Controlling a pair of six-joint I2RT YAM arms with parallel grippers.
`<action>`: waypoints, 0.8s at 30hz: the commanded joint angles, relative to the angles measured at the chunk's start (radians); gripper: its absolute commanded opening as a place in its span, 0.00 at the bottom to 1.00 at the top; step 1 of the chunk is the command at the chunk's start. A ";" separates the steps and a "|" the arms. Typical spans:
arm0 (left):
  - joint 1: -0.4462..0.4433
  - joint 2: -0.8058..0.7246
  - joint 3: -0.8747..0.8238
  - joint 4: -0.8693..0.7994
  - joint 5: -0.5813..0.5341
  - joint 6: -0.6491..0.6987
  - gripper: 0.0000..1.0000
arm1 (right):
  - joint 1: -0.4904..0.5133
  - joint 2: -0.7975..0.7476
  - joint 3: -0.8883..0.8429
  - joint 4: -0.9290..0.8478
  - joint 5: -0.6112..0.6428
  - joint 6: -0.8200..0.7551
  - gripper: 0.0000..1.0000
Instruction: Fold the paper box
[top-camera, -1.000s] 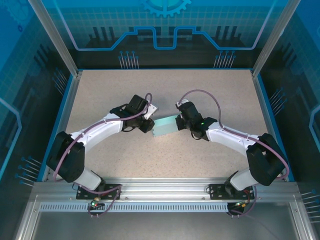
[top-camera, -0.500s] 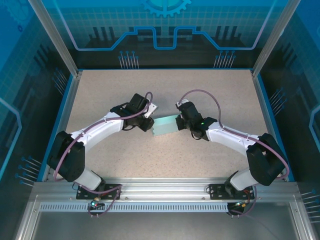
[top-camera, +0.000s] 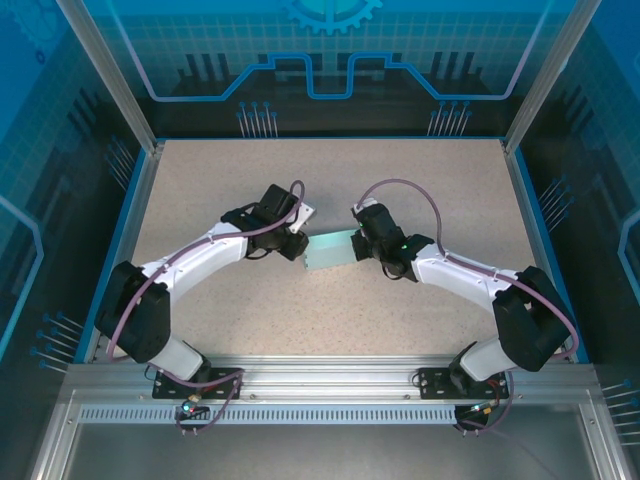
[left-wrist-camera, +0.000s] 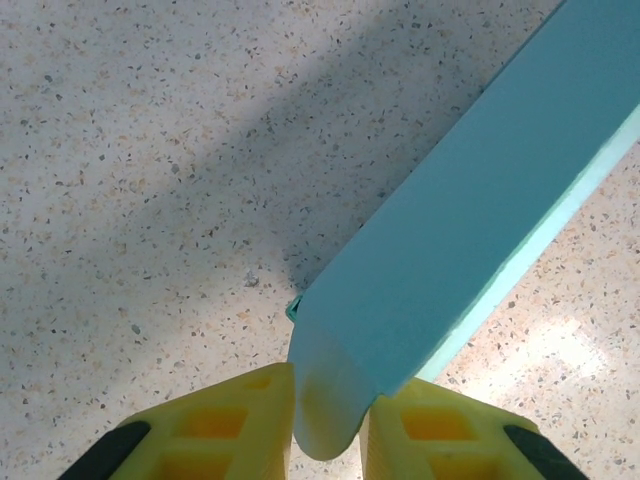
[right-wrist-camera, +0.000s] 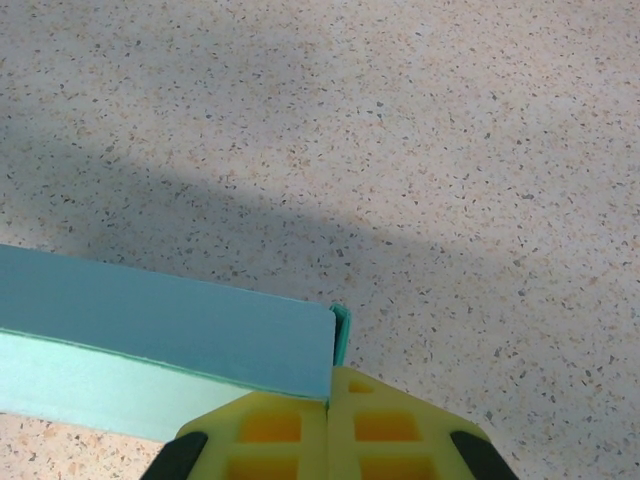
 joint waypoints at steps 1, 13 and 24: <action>-0.001 0.020 0.042 -0.021 -0.008 -0.027 0.26 | 0.020 0.024 0.009 -0.082 -0.003 0.006 0.00; -0.002 0.021 0.059 -0.042 -0.003 -0.100 0.12 | 0.034 0.025 0.010 -0.087 0.018 0.022 0.00; -0.001 0.053 0.126 -0.076 0.189 -0.375 0.00 | 0.067 0.035 0.003 -0.091 0.055 0.050 0.00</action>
